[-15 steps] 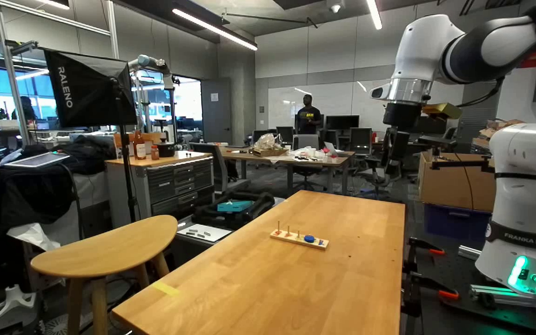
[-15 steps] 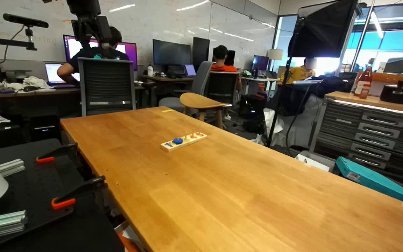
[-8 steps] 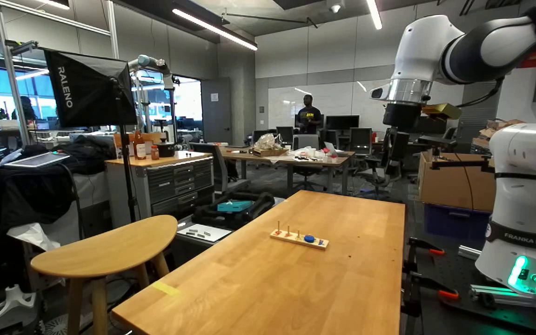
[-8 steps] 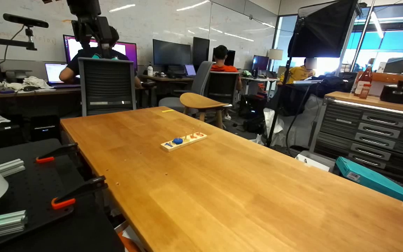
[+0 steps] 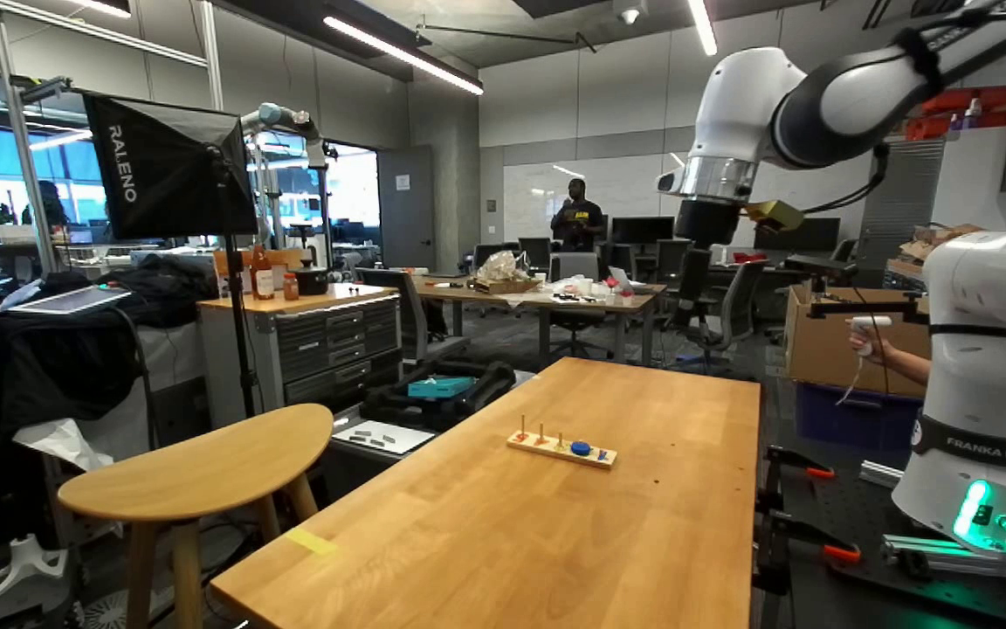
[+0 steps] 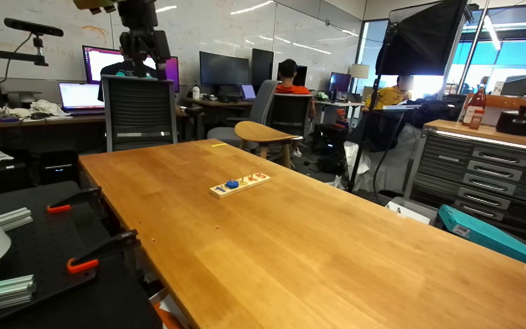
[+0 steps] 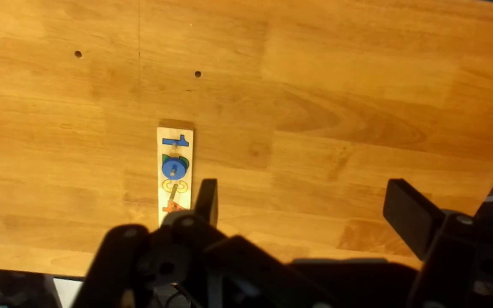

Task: Pick up the blue lid from the wooden holder and put it on the table

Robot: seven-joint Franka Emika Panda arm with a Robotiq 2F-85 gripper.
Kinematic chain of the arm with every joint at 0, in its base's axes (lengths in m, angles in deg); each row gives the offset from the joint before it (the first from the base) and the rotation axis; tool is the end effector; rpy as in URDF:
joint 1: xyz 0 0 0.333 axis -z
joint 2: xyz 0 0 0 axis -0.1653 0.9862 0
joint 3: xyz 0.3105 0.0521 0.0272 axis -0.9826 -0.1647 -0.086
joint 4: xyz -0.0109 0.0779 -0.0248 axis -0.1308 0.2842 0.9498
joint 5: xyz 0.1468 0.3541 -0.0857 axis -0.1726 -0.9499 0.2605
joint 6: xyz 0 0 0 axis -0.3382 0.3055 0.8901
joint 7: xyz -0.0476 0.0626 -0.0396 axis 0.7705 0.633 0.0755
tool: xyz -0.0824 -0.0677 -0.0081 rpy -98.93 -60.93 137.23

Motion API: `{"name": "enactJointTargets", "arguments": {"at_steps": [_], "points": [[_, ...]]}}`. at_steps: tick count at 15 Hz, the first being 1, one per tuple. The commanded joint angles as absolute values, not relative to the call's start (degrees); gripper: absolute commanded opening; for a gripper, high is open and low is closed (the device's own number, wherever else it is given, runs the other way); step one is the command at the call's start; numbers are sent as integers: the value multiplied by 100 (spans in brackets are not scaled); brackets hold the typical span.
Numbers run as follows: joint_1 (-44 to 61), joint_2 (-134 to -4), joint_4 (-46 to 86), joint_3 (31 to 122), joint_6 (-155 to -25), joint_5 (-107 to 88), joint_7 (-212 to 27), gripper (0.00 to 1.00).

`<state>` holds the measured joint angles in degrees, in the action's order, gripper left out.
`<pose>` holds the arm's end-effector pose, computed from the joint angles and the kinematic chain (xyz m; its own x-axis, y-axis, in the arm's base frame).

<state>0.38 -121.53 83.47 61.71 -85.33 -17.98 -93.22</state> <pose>0.3393 0.1225 0.4268 0.9692 0.1715 0.1770 0.1723 -0.9850 0.0108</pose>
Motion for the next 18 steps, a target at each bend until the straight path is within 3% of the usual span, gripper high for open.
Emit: {"name": "enactJointTargets", "arguments": {"at_steps": [1,11,18], "points": [[449,-10695,7504,6428,-9019,-1661,-9396,100],[813,-7763,6446,6771,-10540,-890,-9934,100],[574,-6576,5856,6980,-11200,-950,-9886,100]]}}
